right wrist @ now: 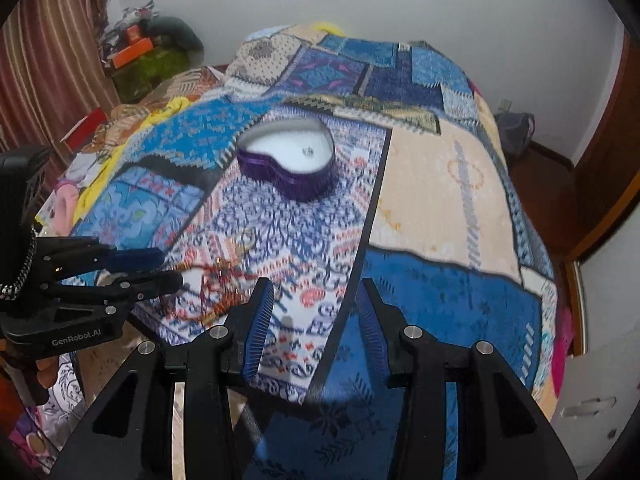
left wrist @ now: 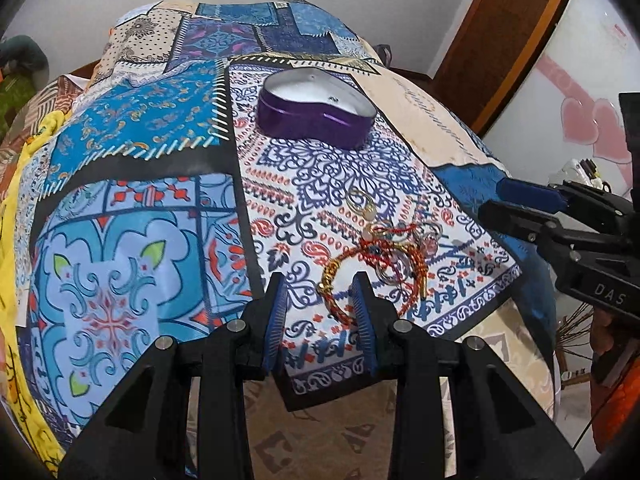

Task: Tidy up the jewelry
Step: 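Grasp the gold-and-red bracelet with the left gripper while the right gripper grasps silver rings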

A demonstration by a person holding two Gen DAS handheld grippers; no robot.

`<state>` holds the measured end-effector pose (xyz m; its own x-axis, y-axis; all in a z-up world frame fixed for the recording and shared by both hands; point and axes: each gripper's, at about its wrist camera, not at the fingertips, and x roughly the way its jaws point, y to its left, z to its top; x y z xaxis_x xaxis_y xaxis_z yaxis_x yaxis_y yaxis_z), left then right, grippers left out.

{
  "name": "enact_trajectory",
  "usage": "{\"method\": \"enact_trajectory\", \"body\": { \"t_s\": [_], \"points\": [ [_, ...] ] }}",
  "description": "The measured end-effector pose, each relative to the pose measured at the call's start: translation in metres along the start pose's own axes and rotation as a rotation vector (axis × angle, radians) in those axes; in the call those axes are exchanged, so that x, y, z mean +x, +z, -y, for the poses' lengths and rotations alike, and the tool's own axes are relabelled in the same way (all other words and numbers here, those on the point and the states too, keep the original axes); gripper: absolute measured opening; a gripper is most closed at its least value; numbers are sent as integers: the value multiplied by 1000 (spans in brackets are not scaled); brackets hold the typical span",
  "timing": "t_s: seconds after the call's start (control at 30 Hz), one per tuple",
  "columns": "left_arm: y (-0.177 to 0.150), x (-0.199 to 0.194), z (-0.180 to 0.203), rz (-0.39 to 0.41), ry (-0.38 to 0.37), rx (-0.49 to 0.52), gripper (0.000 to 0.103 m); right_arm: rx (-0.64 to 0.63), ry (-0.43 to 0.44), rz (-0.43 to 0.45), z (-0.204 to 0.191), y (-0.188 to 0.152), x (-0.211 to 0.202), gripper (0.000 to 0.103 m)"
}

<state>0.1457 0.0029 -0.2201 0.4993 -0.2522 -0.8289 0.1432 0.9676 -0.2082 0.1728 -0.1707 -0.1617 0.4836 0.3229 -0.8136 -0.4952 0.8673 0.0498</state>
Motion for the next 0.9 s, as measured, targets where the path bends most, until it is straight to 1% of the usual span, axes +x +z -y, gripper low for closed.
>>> {"method": "enact_trajectory", "body": {
  "t_s": [0.17, 0.3, 0.37, 0.6, 0.7, 0.8, 0.83, 0.87, 0.9],
  "points": [
    [-4, 2, -1, 15, -9, -10, 33, -11, 42, -39, -6, -8, 8, 40],
    [-4, 3, -5, 22, -17, -29, 27, -28, 72, -53, -14, -7, 14, 40],
    [-3, 3, -8, 25, -20, -35, 25, -38, 78, -58, -18, -4, 19, 40],
    [1, 8, -6, 25, -16, -22, 23, -70, 64, -82, -21, -1, 35, 40],
    [1, 7, -5, 26, -21, -7, 17, -87, 64, -74, -24, -1, 36, 40],
    [1, 7, -6, 30, -12, -2, 8, -97, 68, -63, -25, -3, 37, 40],
    [2, 7, -6, 32, -12, -4, 6, -96, 73, -56, -24, -3, 36, 40],
    [2, 6, -7, 33, -13, -7, 6, -94, 76, -51, -24, -4, 36, 38],
    [3, 6, -8, 35, -15, -13, 6, -93, 77, -47, -24, -4, 36, 29]
  ]
}}
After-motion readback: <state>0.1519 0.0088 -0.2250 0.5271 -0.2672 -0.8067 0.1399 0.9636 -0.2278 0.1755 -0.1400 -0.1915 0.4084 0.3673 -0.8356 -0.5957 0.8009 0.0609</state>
